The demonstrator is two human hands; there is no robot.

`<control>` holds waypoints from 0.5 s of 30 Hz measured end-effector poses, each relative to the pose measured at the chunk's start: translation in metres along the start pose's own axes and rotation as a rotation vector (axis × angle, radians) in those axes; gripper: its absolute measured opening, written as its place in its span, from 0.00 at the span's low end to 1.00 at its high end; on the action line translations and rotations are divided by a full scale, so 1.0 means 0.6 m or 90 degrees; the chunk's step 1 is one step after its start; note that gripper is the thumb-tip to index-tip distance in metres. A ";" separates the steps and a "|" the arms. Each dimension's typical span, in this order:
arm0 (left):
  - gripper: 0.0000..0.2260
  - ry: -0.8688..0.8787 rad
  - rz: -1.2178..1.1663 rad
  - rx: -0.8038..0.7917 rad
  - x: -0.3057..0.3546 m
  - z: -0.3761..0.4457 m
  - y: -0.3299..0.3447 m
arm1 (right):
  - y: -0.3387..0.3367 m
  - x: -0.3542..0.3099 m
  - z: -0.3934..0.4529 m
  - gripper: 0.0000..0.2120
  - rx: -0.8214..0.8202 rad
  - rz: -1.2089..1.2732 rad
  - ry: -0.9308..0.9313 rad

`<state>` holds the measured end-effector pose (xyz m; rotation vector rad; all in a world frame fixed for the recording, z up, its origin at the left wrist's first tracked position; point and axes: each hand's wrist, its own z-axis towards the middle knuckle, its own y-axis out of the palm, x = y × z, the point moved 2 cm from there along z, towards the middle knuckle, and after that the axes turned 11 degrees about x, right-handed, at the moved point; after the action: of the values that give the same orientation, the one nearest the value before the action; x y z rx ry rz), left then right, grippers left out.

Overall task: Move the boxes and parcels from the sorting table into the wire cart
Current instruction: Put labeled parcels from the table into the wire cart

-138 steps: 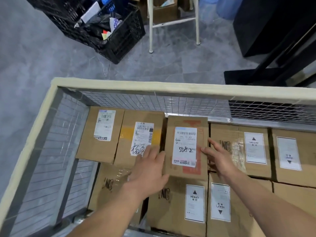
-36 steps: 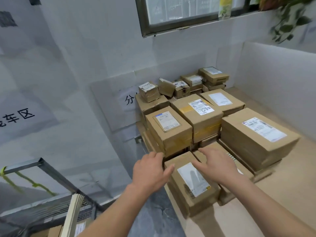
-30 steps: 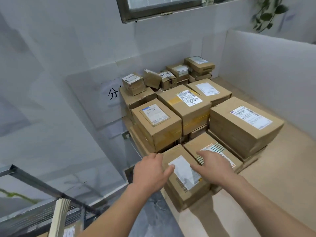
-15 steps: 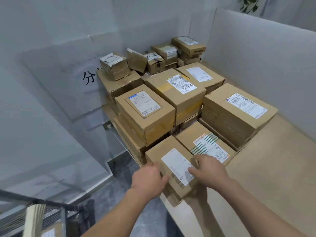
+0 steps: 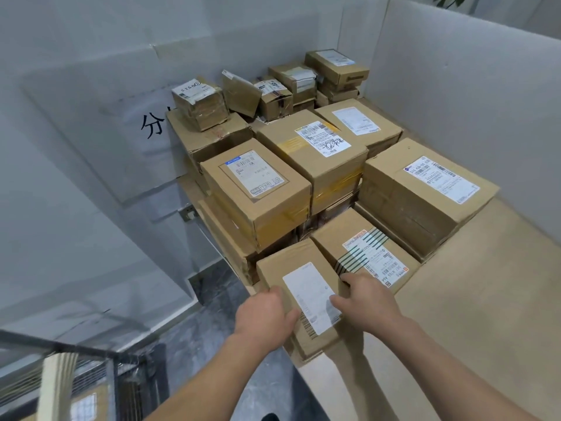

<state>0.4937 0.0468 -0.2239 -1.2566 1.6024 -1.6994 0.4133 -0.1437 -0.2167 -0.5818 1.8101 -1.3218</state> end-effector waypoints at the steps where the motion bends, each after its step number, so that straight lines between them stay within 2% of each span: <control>1: 0.17 -0.004 0.001 0.003 0.000 -0.003 0.000 | 0.005 0.004 0.000 0.13 -0.015 -0.004 0.007; 8: 0.15 -0.030 -0.020 0.005 0.003 -0.031 0.010 | 0.041 0.029 -0.029 0.18 -0.091 0.031 0.073; 13: 0.12 -0.061 -0.061 -0.003 0.010 -0.068 0.020 | 0.069 0.052 -0.051 0.19 -0.127 0.247 0.168; 15: 0.15 -0.089 -0.086 -0.007 0.015 -0.087 0.024 | 0.080 0.066 -0.062 0.23 -0.154 0.329 0.207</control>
<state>0.4417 0.0631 -0.2293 -1.4850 1.4773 -1.6428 0.3646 -0.1356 -0.2702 -0.0006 2.2117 -0.8843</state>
